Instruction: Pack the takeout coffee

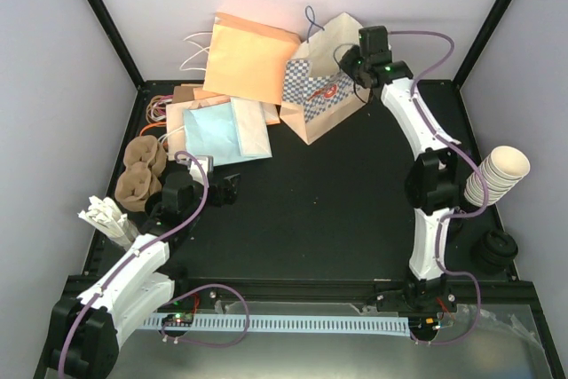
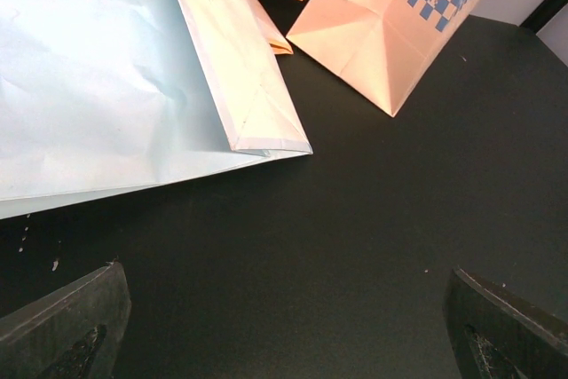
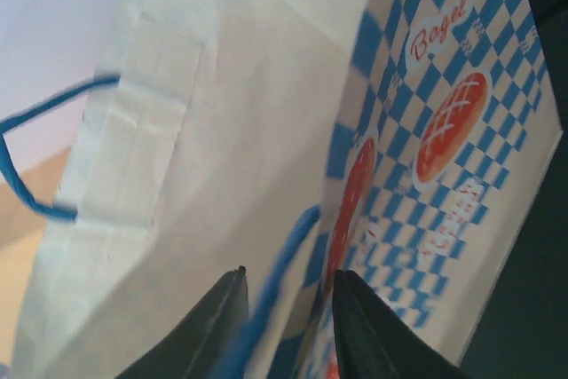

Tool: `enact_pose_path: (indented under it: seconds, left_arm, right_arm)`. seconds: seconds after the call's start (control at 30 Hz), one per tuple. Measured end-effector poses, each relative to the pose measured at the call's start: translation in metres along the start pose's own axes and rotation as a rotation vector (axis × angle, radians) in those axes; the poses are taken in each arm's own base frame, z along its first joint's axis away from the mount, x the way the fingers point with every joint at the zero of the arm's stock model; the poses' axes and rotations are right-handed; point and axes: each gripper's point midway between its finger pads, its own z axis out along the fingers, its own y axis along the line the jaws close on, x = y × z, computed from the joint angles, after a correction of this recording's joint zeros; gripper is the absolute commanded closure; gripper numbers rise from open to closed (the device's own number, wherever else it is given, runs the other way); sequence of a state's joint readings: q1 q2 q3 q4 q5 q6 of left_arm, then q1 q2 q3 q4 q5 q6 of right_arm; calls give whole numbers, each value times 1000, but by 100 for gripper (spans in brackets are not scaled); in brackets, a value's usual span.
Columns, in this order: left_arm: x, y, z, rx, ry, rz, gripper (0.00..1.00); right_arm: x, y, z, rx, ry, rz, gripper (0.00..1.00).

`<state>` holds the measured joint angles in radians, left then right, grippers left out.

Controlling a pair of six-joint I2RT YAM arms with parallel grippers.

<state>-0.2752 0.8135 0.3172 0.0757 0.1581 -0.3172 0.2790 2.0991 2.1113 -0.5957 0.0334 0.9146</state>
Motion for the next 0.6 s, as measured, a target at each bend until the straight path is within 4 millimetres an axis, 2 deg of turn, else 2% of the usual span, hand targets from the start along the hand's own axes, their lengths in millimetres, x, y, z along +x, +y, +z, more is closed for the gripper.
enact_pose_path:
  seconds: [0.07,0.1,0.2,0.27,0.4,0.6]
  left_arm:
    - [0,0,0,0,0,0,1]
    - [0,0,0,0,0,0,1]
    - [0,0,0,0,0,0,1]
    - [0,0,0,0,0,0,1]
    - [0,0,0,0,0,0,1]
    - [0,0,0,0,0,0,1]
  right_arm:
    - [6,-5,-10,-1,14,-6,86]
    - [8,-7,-17,-3,18,-6,88]
    - [11,-9,-33,-10,24,-19,88]
    - [11,-6,-39,-21,27,-22,93]
    - [15,-5,-45,-39,47,-37,98]
    - [29,-10,-55,-53,93,-58,99]
